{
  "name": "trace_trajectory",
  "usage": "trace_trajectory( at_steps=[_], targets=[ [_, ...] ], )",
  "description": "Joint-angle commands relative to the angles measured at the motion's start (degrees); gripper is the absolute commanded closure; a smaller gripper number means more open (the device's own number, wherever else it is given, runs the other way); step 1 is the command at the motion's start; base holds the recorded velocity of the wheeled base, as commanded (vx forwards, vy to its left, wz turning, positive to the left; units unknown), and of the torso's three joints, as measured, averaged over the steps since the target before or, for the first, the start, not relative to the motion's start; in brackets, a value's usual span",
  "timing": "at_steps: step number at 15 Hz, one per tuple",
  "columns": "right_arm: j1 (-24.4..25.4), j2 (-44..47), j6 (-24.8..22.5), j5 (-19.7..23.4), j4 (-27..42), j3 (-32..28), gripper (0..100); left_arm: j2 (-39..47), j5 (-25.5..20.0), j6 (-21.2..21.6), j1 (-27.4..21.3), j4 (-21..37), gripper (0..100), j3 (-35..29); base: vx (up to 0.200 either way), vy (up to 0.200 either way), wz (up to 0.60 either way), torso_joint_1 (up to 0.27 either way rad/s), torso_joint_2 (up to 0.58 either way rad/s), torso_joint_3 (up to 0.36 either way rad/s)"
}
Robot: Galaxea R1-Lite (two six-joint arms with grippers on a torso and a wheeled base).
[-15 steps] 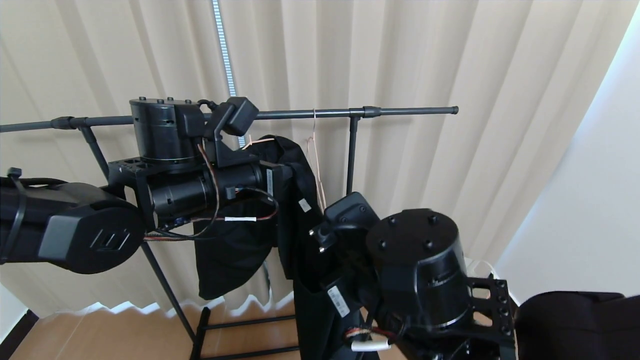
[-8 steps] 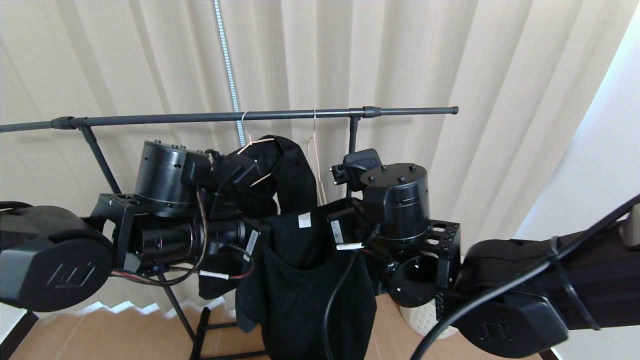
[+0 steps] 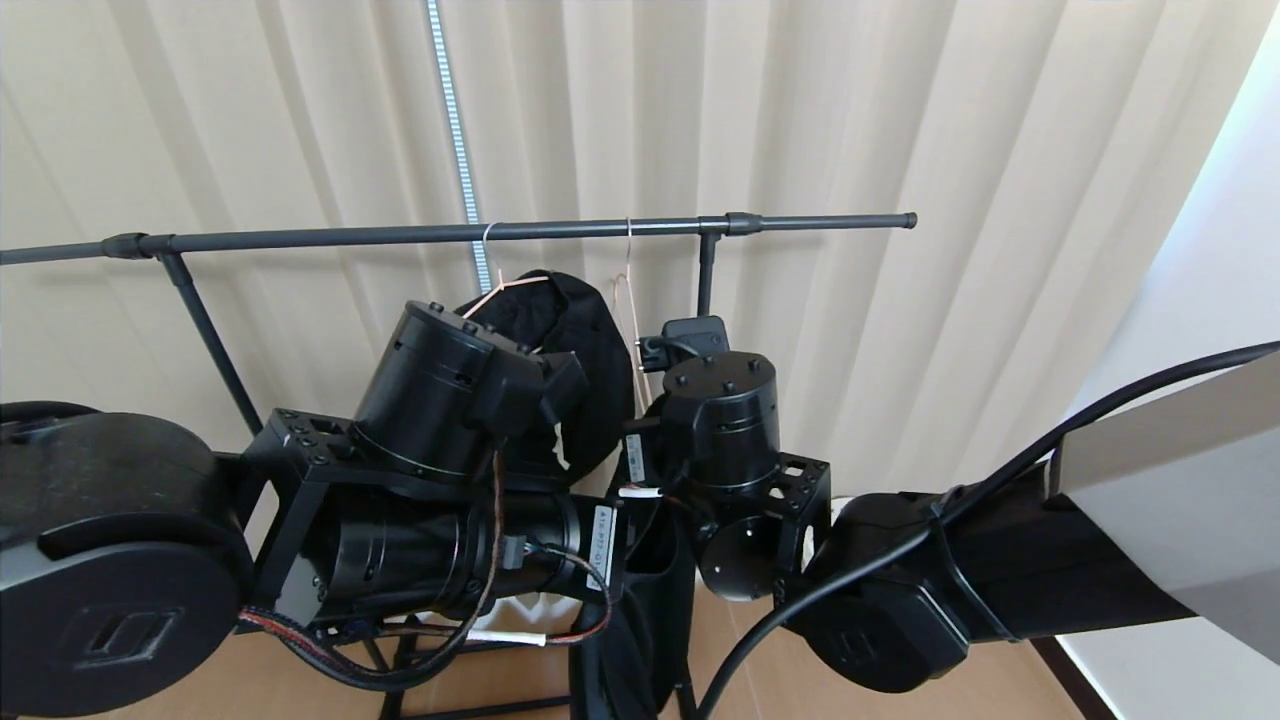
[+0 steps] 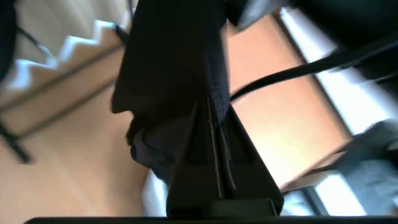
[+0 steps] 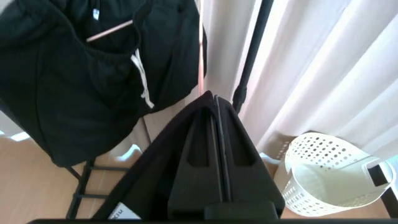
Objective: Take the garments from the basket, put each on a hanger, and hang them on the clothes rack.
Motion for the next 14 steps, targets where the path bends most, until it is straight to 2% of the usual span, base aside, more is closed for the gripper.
trace_trajectory(
  at_steps=[1,4,7,8,10,12,14],
  targets=[
    [0.0,0.4,0.1,0.0,0.0,0.1,100,0.4,0.1,-0.3,-1.0,0.0,100,-0.9,0.0,0.0,0.0,0.0,0.0,0.0],
    [-0.7,-0.7,0.1,-0.1,0.4,0.4,100,0.3,1.7,0.2,0.0,0.1,100,-0.7,0.0,0.0,0.0,0.0,0.0,0.0],
    [-3.1,-3.4,-0.5,-0.1,0.7,1.6,100,1.9,1.9,4.4,6.5,-0.2,100,-0.6,0.0,0.0,0.0,0.0,0.0,0.0],
    [-3.9,-5.2,-2.0,-0.1,1.1,2.4,100,3.0,1.9,6.1,8.9,-0.4,100,-1.2,0.0,0.0,0.0,0.0,0.0,0.0],
    [-5.2,-9.1,-7.6,-0.4,0.9,6.2,100,6.3,1.9,7.0,11.5,-1.8,100,-4.5,0.0,0.0,0.0,0.0,0.0,0.0],
    [-5.4,-11.4,-9.4,-3.1,1.4,7.0,100,10.5,1.9,7.0,12.5,-3.6,100,-9.2,0.0,0.0,0.0,0.0,0.0,0.0],
    [-5.4,-11.7,-11.2,-3.5,1.1,7.9,100,13.6,1.9,7.2,12.9,-3.6,100,-13.7,0.0,0.0,0.0,0.0,0.0,0.0]
  ],
)
